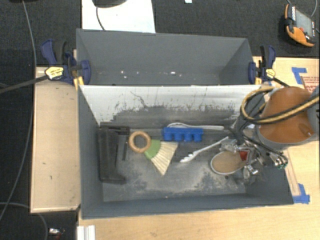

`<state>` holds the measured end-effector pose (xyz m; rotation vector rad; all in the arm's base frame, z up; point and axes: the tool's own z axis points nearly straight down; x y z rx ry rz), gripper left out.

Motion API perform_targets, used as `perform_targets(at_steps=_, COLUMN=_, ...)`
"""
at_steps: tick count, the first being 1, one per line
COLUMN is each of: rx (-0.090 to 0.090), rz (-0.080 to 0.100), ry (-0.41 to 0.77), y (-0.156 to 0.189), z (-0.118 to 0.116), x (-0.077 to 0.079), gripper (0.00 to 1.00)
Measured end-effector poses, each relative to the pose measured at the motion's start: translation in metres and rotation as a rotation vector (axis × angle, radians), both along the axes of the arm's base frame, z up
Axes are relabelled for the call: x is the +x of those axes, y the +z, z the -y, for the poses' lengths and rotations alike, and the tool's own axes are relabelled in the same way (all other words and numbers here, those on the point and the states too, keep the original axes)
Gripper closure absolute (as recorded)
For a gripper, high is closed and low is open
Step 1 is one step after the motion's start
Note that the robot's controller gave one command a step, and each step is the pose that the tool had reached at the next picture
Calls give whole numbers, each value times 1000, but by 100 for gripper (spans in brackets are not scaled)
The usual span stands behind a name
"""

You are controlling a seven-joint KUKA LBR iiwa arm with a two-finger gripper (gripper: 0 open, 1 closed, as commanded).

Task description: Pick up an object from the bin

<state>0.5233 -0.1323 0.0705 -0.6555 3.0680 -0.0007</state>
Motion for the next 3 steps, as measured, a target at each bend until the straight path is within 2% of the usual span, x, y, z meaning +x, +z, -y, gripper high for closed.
perform_targets(at_steps=1, rx=2, rz=9, ry=-160, y=0, z=3, x=7, gripper=0)
perform_targets(at_steps=2, rx=-1, rz=13, ry=250, y=0, z=-11, x=-36, gripper=100)
perform_targets(at_steps=3, rx=-1, rz=13, ry=251, y=0, z=-11, x=-36, gripper=100)
